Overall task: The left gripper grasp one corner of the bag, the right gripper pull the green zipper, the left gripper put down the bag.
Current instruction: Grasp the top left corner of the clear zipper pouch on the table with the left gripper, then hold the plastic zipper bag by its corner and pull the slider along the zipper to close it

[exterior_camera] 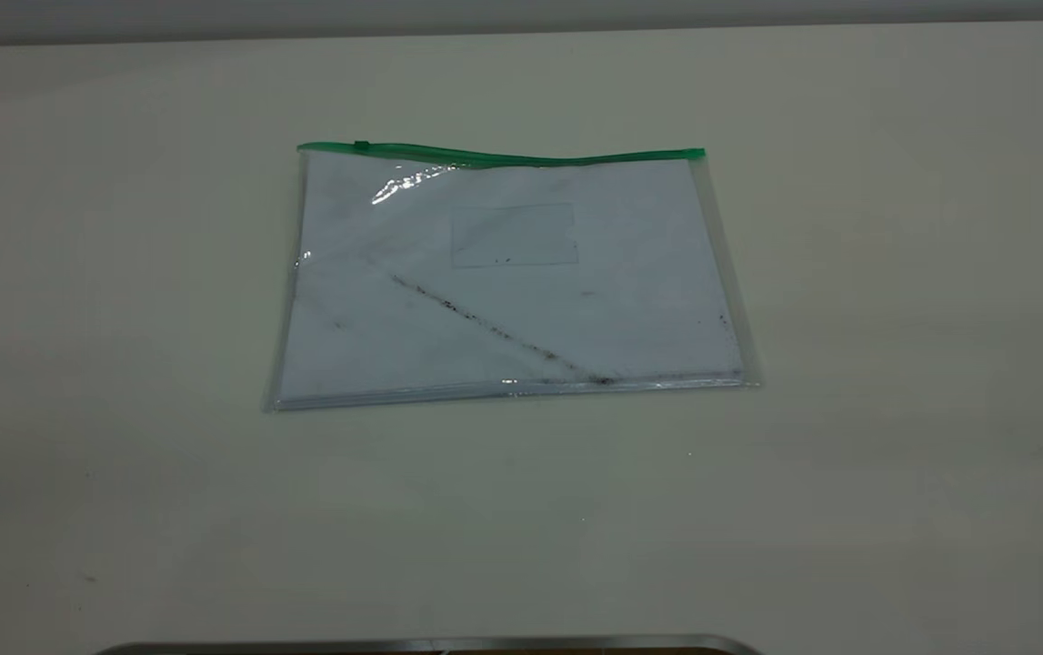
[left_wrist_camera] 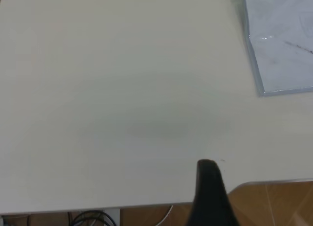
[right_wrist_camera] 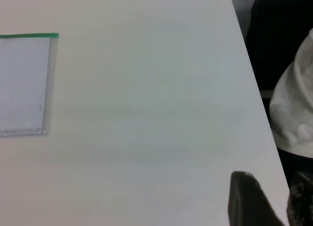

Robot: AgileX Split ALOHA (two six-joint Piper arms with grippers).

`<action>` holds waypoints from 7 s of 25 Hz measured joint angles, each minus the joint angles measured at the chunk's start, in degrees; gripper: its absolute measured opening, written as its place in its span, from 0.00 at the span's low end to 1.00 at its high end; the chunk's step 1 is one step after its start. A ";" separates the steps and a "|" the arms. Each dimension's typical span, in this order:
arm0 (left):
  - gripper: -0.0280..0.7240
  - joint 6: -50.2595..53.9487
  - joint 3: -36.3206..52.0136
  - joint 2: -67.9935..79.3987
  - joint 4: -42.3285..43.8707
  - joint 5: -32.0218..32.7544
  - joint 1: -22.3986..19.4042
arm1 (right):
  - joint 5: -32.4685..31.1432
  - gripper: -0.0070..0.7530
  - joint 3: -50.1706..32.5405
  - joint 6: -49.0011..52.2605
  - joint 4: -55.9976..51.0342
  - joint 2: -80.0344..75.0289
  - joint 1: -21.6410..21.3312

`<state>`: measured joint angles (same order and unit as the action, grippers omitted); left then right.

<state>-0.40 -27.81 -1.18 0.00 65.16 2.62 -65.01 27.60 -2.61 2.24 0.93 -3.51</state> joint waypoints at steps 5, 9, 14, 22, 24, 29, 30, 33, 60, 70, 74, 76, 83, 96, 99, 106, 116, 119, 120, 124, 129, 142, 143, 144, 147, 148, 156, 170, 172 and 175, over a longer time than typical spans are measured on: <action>0.82 0.00 0.00 0.00 0.00 0.00 0.00 | 0.00 0.32 0.00 0.00 0.00 0.00 0.00; 0.82 -0.08 0.00 0.00 0.00 0.00 0.00 | 0.00 0.32 0.00 0.00 0.00 0.00 0.00; 0.82 -0.08 0.00 0.00 0.00 0.00 0.00 | 0.00 0.32 0.00 0.00 0.00 0.00 0.00; 0.82 -0.08 0.00 0.00 0.00 0.00 0.00 | 0.00 0.32 0.00 0.00 0.00 0.00 0.00; 0.82 -0.08 0.00 0.00 0.00 0.00 0.00 | 0.00 0.32 0.00 0.00 0.00 0.00 0.00; 0.82 -0.08 0.00 0.00 0.00 0.00 0.00 | 0.00 0.32 0.00 0.00 0.00 0.00 0.00; 0.82 -0.08 0.00 0.00 0.00 0.00 0.00 | 0.00 0.32 0.00 0.00 0.00 0.00 0.00; 0.82 -0.08 0.00 0.00 0.00 0.00 0.00 | 0.00 0.32 0.00 0.00 0.00 0.00 0.00; 0.82 6.03 -22.85 74.64 -2.49 -40.07 0.00 | 5.72 0.67 5.80 3.42 -2.24 -26.00 0.00; 0.82 -5.64 -36.19 103.63 -11.60 -46.17 0.71 | 20.29 0.70 10.87 5.87 -2.24 -47.70 0.00; 0.82 -13.24 -42.51 112.07 -17.40 -43.13 0.72 | 24.53 0.70 12.29 5.94 -2.87 -56.11 0.00; 0.82 -17.72 -46.86 115.93 -20.90 -40.17 0.72 | 26.85 0.70 12.63 5.94 -3.09 -59.76 0.00; 0.82 -30.83 -62.80 127.13 -30.58 -25.43 0.03 | 30.05 0.70 12.63 5.94 -3.16 -68.73 0.00; 0.82 -44.95 -69.63 142.66 -40.79 -21.88 -1.98 | 30.23 0.70 12.63 5.94 -3.20 -69.37 0.00; 0.82 -50.66 -69.68 144.43 -43.86 -22.56 -1.98 | 30.23 0.70 12.63 5.94 -3.20 -69.37 0.00; 0.82 -59.25 -69.74 147.39 -52.17 -26.07 -1.98 | 30.23 0.70 12.63 5.94 -3.20 -69.37 0.00; 0.82 -66.27 -69.74 151.28 -61.43 -27.25 -1.98 | 30.23 0.70 12.63 5.94 -3.20 -69.37 0.00; 0.80 -69.42 -69.74 151.89 -64.29 -27.36 -1.98 | 30.23 0.70 12.63 5.94 -3.20 -69.37 0.00; 0.78 -69.76 -69.74 152.10 -64.78 -27.43 -1.98 | 30.23 0.70 12.63 5.94 -3.20 -69.37 0.00; 0.66 -71.04 -69.80 153.28 -67.52 -27.61 -1.98 | 30.23 0.70 12.63 5.94 -3.20 -69.37 0.00; 0.50 -71.84 -69.84 154.22 -70.26 -27.56 -1.98 | 30.23 0.70 12.63 5.94 -3.20 -69.37 0.00; 0.11 -85.33 -71.35 154.39 -76.05 -22.06 -1.98 | 30.23 0.70 12.63 5.79 -3.33 -69.37 0.00; 0.11 -85.84 -72.11 154.39 -75.98 -21.10 -1.98 | 30.23 0.70 12.63 5.06 -3.51 -69.37 0.00; 0.11 -86.48 -73.11 154.39 -75.27 -20.08 -1.98 | 30.23 0.70 12.63 3.92 -4.17 -69.37 0.00; 0.11 -88.84 -77.70 154.26 -69.61 -13.91 -1.79 | 32.11 0.70 12.63 -1.78 -7.97 -69.44 0.00; 0.11 -89.44 -79.31 154.16 -67.42 -11.93 -1.65 | 33.46 0.70 12.63 -4.67 -10.20 -69.74 0.00; 0.11 -90.55 -94.11 153.15 -49.47 0.27 3.65 | 36.06 0.70 14.96 -35.83 -36.66 -79.02 0.38; 0.11 -101.97 -99.88 153.15 -41.83 1.15 15.20 | 33.31 0.70 32.46 -77.04 -65.81 -107.64 10.32; 0.11 -105.34 -99.88 153.15 -41.83 1.15 16.56 | 30.98 0.70 34.78 -79.15 -67.35 -110.42 10.83; 0.11 -109.12 -99.88 153.15 -41.88 1.03 18.25 | 27.51 0.70 37.35 -82.48 -69.06 -113.67 11.08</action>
<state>-109.53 -127.70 151.97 -41.88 66.19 20.87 -37.50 64.95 -85.10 -66.82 -112.74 7.56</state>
